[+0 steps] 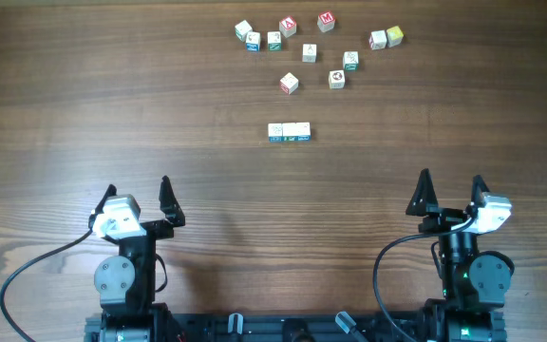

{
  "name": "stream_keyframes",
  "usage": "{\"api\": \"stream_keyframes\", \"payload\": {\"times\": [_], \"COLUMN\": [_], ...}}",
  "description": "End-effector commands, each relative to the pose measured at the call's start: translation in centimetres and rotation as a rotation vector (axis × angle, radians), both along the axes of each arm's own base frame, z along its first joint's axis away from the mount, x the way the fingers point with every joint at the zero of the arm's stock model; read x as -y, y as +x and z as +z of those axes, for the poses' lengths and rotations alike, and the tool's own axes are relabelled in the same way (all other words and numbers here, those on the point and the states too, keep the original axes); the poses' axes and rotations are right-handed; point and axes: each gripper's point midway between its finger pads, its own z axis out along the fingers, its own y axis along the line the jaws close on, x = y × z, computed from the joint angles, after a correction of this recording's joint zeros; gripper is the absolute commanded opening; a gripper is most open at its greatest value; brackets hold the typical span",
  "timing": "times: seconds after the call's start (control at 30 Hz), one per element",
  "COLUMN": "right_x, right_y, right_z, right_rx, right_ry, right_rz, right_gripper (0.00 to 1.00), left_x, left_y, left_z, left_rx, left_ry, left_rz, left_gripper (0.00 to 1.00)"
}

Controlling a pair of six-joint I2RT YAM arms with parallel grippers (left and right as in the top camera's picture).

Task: Form a circle

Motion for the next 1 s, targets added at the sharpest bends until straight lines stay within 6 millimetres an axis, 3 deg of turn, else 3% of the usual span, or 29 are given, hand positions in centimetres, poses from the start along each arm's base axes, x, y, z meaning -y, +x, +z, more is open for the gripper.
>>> {"api": "stream_keyframes", "payload": {"times": [0.0, 0.3, 0.5, 0.97], "right_x": [-0.3, -0.5, -3.1, -3.0], "right_y": [0.0, 0.0, -0.1, -0.1], "right_z": [0.2, 0.2, 0.2, 0.2], "right_rx": [0.01, 0.008, 0.012, 0.012], "right_ry": [0.007, -0.023, -0.218, -0.228], "right_rz": [0.018, 0.025, 0.131, 0.128], "right_gripper": [1.0, 1.0, 1.0, 1.0], "left_x": [0.3, 0.3, 0.3, 0.3], "left_y": [0.0, 0.0, 0.0, 0.0], "left_z": [0.0, 0.0, 0.0, 0.0], "left_rx": [0.006, 0.006, 0.006, 0.006], "left_ry": [0.022, 0.022, 0.022, 0.022], "left_rz": [-0.02, -0.02, -0.02, -0.02], "left_gripper": [1.0, 1.0, 1.0, 1.0]}}
